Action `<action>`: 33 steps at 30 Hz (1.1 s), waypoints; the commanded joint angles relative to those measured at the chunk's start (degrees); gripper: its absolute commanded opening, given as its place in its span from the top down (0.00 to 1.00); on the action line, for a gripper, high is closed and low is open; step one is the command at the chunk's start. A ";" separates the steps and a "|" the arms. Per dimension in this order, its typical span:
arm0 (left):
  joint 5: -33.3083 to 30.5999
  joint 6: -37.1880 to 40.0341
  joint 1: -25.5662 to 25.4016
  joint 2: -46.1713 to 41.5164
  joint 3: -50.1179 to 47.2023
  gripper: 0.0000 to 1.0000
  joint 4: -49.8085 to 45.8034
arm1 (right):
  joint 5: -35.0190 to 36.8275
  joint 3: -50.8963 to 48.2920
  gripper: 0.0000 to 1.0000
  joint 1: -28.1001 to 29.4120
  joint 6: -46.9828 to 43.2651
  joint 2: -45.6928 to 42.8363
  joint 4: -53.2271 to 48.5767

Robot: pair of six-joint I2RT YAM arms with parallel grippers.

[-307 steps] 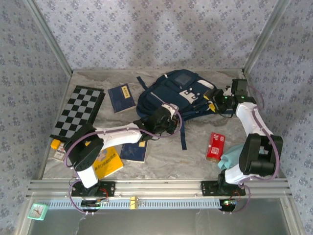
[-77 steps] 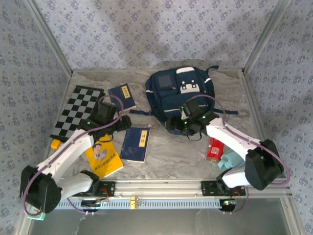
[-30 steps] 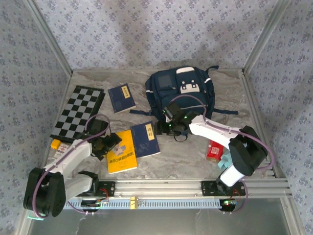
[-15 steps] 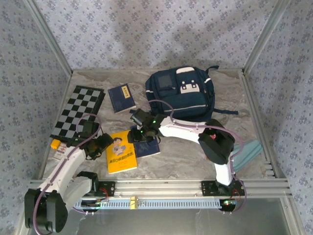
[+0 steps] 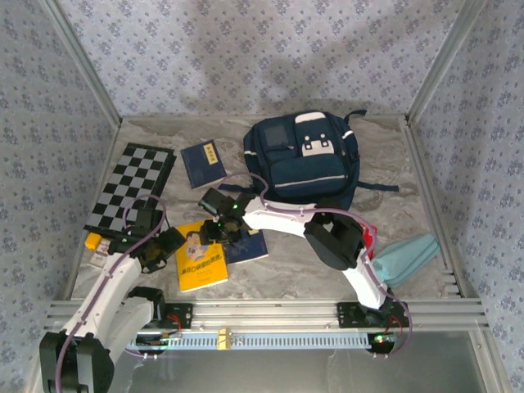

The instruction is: Pack the student bag

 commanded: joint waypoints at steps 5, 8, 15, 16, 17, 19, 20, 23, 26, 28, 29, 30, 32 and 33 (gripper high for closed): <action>7.96 0.81 10.57 -2.06 -3.75 0.27 1.78 | -1.26 8.26 0.45 1.85 -0.99 4.77 -4.13; 9.70 0.70 11.12 -2.78 -4.36 0.32 1.96 | 0.35 6.27 0.44 1.14 -1.35 3.64 -5.95; 15.26 1.28 11.11 0.12 -6.58 0.40 6.62 | -0.72 6.50 0.40 1.26 -2.86 5.54 -7.71; 15.16 1.50 11.08 0.65 -6.78 0.42 6.90 | -1.64 6.42 0.40 1.28 -2.91 5.84 -7.09; 15.52 1.73 11.06 0.96 -6.93 0.43 7.23 | -2.20 6.52 0.40 1.37 -2.98 6.12 -6.77; 17.03 2.13 11.09 1.45 -7.17 0.44 7.97 | -3.54 6.47 0.40 1.38 -3.13 6.61 -5.68; 17.77 2.42 11.11 1.48 -7.21 0.46 8.50 | -4.27 6.56 0.39 1.41 -3.12 6.87 -5.35; 18.23 2.13 11.07 1.28 -7.65 0.48 9.26 | -6.29 7.59 0.39 1.54 -3.20 7.80 -5.38; 17.67 2.67 11.11 1.67 -7.91 0.50 9.35 | -6.45 7.71 0.39 1.59 -3.66 6.39 -3.59; 16.45 2.87 11.15 1.99 -7.71 0.50 8.33 | -7.17 7.66 0.38 1.54 -3.76 5.00 -2.80; 16.39 2.92 11.07 2.08 -7.75 0.51 8.25 | -7.76 8.11 0.38 1.46 -3.85 4.72 -3.06; 16.35 2.89 11.13 1.98 -7.88 0.51 8.45 | -7.99 8.60 0.38 1.40 -4.20 4.32 -3.75; 15.97 2.97 11.14 1.93 -7.80 0.51 8.47 | -7.74 8.77 0.38 1.30 -4.62 3.42 -4.18; 15.83 3.23 11.14 1.91 -7.71 0.52 8.37 | -8.00 8.77 0.38 1.18 -4.72 2.97 -4.19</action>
